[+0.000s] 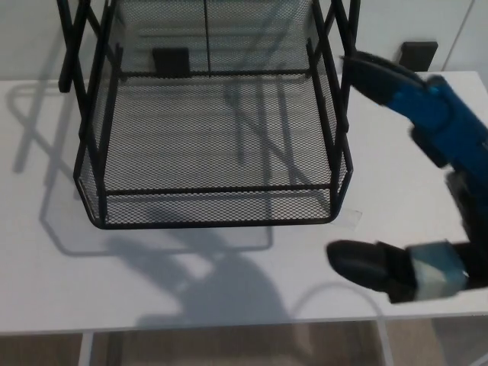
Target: The robot walks towards a file tray kept in the middle of a desk and uses its right hand to grab a tray and pulls it out towards itself
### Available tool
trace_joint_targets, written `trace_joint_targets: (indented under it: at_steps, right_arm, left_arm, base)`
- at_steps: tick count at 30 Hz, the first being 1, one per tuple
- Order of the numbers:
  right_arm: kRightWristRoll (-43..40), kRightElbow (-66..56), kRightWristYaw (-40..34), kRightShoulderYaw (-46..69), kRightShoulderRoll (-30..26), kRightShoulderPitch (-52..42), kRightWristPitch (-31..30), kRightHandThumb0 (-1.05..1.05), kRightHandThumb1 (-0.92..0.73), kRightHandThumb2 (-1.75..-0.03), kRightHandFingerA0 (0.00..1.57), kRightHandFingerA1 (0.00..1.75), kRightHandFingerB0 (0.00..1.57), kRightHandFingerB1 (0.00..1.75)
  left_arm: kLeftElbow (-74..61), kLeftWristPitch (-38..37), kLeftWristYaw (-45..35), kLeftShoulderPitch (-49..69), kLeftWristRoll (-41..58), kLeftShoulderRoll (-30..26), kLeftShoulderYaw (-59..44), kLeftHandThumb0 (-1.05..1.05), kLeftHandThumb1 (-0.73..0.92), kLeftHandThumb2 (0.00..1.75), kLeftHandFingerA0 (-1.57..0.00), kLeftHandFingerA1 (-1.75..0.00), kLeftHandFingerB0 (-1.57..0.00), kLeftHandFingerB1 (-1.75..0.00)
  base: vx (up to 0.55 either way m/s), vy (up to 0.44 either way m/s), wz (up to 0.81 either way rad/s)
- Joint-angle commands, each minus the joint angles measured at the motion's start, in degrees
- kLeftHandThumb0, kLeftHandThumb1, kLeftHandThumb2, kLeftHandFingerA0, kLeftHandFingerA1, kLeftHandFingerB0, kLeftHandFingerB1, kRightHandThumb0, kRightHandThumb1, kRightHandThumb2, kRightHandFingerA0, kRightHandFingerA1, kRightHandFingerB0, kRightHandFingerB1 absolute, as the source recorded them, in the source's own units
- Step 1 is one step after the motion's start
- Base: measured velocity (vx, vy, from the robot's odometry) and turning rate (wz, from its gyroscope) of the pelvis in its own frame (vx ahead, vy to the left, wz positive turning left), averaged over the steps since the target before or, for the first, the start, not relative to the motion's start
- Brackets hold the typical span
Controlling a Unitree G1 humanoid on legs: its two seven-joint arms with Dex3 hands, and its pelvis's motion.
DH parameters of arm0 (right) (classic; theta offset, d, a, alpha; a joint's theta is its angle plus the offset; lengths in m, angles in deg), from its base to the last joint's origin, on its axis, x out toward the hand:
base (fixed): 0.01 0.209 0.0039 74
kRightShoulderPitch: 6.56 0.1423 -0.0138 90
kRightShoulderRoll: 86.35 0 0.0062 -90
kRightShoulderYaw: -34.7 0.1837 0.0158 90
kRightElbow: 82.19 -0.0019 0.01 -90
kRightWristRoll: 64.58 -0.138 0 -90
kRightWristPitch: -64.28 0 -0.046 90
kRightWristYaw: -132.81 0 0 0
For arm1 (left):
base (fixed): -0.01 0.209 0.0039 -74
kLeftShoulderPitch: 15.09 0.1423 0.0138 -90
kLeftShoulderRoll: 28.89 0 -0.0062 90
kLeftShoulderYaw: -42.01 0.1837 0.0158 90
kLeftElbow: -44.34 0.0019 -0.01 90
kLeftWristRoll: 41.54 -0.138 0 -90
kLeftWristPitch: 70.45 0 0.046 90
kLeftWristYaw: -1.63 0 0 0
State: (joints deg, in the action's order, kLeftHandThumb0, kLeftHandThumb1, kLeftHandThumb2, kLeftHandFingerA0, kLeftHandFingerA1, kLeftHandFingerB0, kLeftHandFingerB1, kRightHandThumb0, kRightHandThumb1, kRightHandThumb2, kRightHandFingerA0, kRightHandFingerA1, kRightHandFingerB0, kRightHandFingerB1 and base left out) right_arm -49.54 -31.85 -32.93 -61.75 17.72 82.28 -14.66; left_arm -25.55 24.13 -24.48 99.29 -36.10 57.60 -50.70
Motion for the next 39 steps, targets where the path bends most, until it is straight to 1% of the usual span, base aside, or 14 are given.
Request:
trace_joint_targets:
  at_steps: [1, 2, 3, 4, 6, 7, 19, 20, 22, 28, 30, 31, 38, 39]
  right_arm:
    - [55.4, 23.3, 12.4, -22.7, 4.4, 26.5, -19.5, -0.74, -0.54, -0.57, 0.05, 0.39, 0.18, 0.32]
    - [56.1, 25.0, 11.9, -23.3, 4.6, 27.0, -20.5, -0.76, -0.46, -0.82, 0.04, 0.37, 0.15, 0.42]
    - [56.9, 27.3, 11.0, -24.2, 4.8, 27.8, -21.9, -0.74, -0.45, -0.81, 0.03, 0.38, 0.14, 0.43]
    - [57.3, 29.0, 10.4, -24.9, 5.1, 28.2, -22.9, -0.72, -0.50, -0.56, 0.03, 0.39, 0.17, 0.32]
    - [58.4, 30.6, 10.1, -25.9, 5.2, 28.6, -24.5, -0.70, -0.41, -0.75, 0.06, 0.45, 0.18, 0.39]
    - [58.4, 32.2, 9.7, -26.7, 5.4, 28.7, -25.4, -0.70, -0.48, -0.56, 0.01, 0.37, 0.15, 0.30]
    - [56.8, 41.4, 6.3, -32.9, 5.7, 28.1, -31.9, -0.65, -0.47, -0.55, 0.00, 0.33, 0.13, 0.29]
    - [56.9, 41.5, 6.4, -33.3, 5.9, 27.9, -32.5, -0.64, -0.38, -0.75, 0.06, 0.26, 0.10, 0.36]
    - [56.5, 42.1, 5.7, -34.0, 6.2, 27.7, -33.2, -0.62, -0.45, -0.55, 0.02, 0.33, 0.17, 0.29]
    - [57.3, 43.3, 5.6, -35.8, 6.8, 28.4, -35.4, -0.62, -0.45, -0.55, 0.00, 0.33, 0.15, 0.28]
    - [58.0, 43.7, 5.4, -36.4, 6.9, 28.8, -36.3, -0.64, -0.38, -0.75, 0.05, 0.26, 0.11, 0.36]
    - [58.5, 43.7, 5.7, -36.7, 7.0, 29.0, -36.8, -0.65, -0.47, -0.55, 0.00, 0.33, 0.15, 0.28]
    - [65.0, 44.0, 5.7, -38.4, 8.4, 28.8, -42.2, -0.68, -0.47, -0.55, 0.00, 0.37, 0.15, 0.29]
    - [65.9, 44.2, 5.2, -38.6, 8.6, 28.7, -42.8, -0.63, -0.37, -0.80, 0.01, 0.26, 0.09, 0.38]
  left_arm:
    - [-6.5, -1.9, 2.8, 2.1, -8.1, -4.1, 3.5, -0.36, 0.58, 0.57, -0.45, -0.37, -0.30, -0.32]
    - [-6.5, -1.8, 3.0, 1.9, -8.2, -4.1, 3.6, -0.37, 0.57, 0.57, -0.46, -0.37, -0.30, -0.32]
    - [-6.6, -1.4, 3.1, 1.8, -8.5, -4.3, 3.8, -0.37, 0.57, 0.57, -0.45, -0.37, -0.30, -0.32]
    - [-6.4, -2.0, 3.1, 1.7, -8.8, -4.5, 3.8, -0.37, 0.58, 0.57, -0.46, -0.37, -0.30, -0.32]
    - [-6.6, -2.1, 3.0, 1.7, -8.8, -4.6, 3.9, -0.37, 0.57, 0.57, -0.46, -0.37, -0.31, -0.32]
    - [-6.6, -2.3, 2.9, 1.7, -8.7, -4.6, 3.9, -0.37, 0.58, 0.57, -0.45, -0.37, -0.30, -0.32]
    - [-6.2, -3.1, 3.0, 1.1, -9.4, -5.7, 4.6, -0.40, 0.57, 0.57, -0.46, -0.37, -0.31, -0.32]
    - [-6.5, -3.1, 2.9, 1.3, -9.3, -5.8, 4.6, -0.40, 0.57, 0.57, -0.46, -0.37, -0.31, -0.32]
    - [-6.9, -2.7, 2.8, 1.4, -9.3, -5.9, 4.7, -0.40, 0.57, 0.57, -0.46, -0.37, -0.30, -0.32]
    - [-6.8, -3.6, 3.0, 1.3, -10.6, -6.4, 5.6, -0.42, 0.59, 0.58, -0.46, -0.37, -0.30, -0.32]
    - [-6.8, -3.8, 3.2, 1.2, -11.0, -6.6, 5.9, -0.43, 0.58, 0.58, -0.47, -0.37, -0.31, -0.32]
    - [-6.9, -3.9, 3.3, 1.1, -11.4, -6.9, 6.1, -0.43, 0.58, 0.58, -0.48, -0.37, -0.31, -0.32]
    - [-7.7, -4.0, 3.2, 1.5, -11.8, -7.6, 6.9, -0.44, 0.59, 0.58, -0.48, -0.37, -0.30, -0.32]
    - [-7.7, -4.5, 3.4, 1.5, -12.3, -7.9, 7.2, -0.45, 0.59, 0.58, -0.48, -0.37, -0.31, -0.32]
  base:
    - [0.00, 0.000, 0.00]
    - [0.00, 0.000, 0.00]
    - [0.00, 0.000, 0.00]
    - [0.00, 0.000, 0.00]
    - [0.00, 0.000, 0.00]
    - [0.00, 0.000, 0.00]
    - [0.00, 0.000, 0.00]
    - [0.00, 0.000, 0.00]
    - [0.00, 0.000, 0.00]
    - [0.00, 0.000, 0.00]
    - [0.00, 0.000, 0.00]
    - [0.00, 0.000, 0.00]
    - [0.00, 0.000, 0.00]
    - [0.00, 0.000, 0.00]
